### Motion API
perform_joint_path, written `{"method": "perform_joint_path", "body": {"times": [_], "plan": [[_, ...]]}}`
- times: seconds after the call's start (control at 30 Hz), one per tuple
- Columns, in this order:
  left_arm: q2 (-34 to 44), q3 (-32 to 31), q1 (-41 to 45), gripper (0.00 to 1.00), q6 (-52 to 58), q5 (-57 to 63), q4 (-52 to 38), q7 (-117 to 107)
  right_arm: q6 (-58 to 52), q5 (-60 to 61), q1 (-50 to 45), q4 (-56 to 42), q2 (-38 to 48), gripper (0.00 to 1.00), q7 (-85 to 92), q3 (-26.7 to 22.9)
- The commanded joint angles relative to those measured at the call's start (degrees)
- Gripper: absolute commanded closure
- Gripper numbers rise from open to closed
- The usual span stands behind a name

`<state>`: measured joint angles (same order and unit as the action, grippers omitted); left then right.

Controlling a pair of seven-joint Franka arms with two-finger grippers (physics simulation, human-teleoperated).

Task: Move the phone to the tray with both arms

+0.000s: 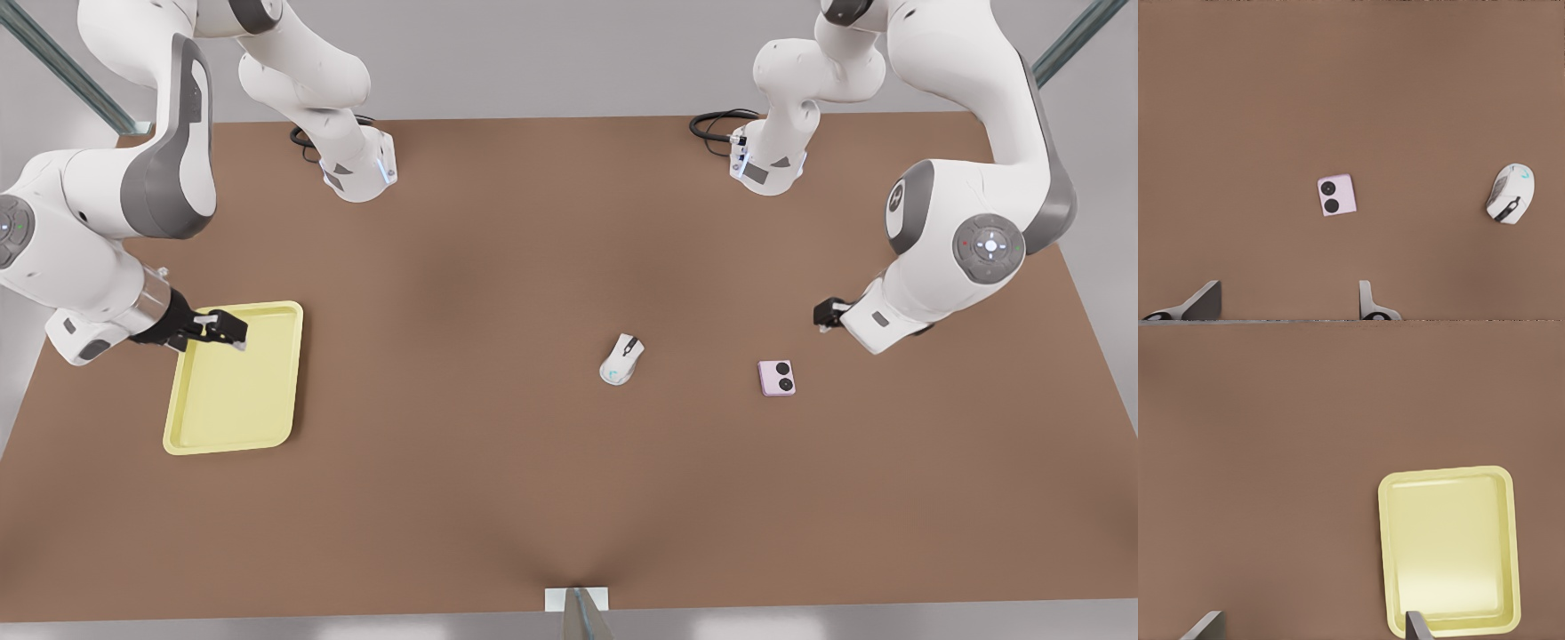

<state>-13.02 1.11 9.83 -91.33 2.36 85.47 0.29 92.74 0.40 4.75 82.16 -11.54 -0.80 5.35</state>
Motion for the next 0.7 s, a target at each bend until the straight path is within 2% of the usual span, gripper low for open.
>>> {"method": "perform_joint_path", "body": {"times": [0.0, 0.07, 0.13, 0.23, 0.43, 0.67], "plan": [[-0.16, 0.03, 0.02, 0.00, -1.66, 0.01, 0.05, -0.12, 1.39, 0.04, -0.36, -0.16, 0.12, 0.00, -0.25, 0.01], [-3.58, -0.06, -0.16, 0.00, -2.71, 0.10, 0.84, 0.06, 1.31, 0.04, -0.36, -0.33, 0.03, 0.00, -0.25, 0.01], [-8.42, -0.06, -0.86, 0.00, -17.38, -0.07, 10.94, -2.05, 1.39, 0.13, -0.36, -0.33, 0.03, 0.00, -0.16, 0.10], [-12.46, -0.06, -0.86, 0.00, -29.95, -0.60, 16.92, -5.56, 1.39, 0.13, -0.44, -0.42, -0.06, 0.00, -0.17, 0.01], [-14.84, -0.06, -2.27, 0.00, -40.15, -3.68, 24.04, -5.56, 1.39, 0.04, -0.36, -0.42, -0.15, 0.00, -0.16, 0.01], [-18.71, -0.15, -3.59, 0.00, -42.79, -3.68, 21.84, -5.65, 1.39, 0.04, -0.27, -0.42, -0.23, 0.00, -0.16, 0.01]]}}
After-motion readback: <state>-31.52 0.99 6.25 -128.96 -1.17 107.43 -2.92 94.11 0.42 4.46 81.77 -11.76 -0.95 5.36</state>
